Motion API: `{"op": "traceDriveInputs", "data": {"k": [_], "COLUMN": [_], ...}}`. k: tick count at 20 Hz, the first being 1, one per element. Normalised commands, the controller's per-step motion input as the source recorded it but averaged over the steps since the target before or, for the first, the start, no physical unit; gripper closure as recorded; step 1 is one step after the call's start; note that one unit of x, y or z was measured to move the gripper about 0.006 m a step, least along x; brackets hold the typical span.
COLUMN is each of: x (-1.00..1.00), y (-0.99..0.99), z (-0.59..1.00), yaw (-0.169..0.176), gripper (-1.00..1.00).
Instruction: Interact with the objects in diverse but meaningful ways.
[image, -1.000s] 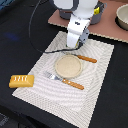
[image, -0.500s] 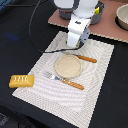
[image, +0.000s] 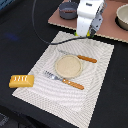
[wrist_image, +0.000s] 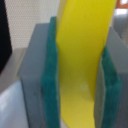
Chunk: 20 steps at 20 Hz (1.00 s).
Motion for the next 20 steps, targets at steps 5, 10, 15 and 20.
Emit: {"op": "traceDriveInputs", "data": {"k": [5,10,15,20], "x": [-0.46,-0.74,-0.99,-0.98], "y": [-0.77,-0.60,-0.05,0.00], "z": [-0.15,-0.26,0.06,0.05], "yaw": [0.013,0.000,0.010,0.013], "gripper": [1.00,1.00,1.00,1.00]}}
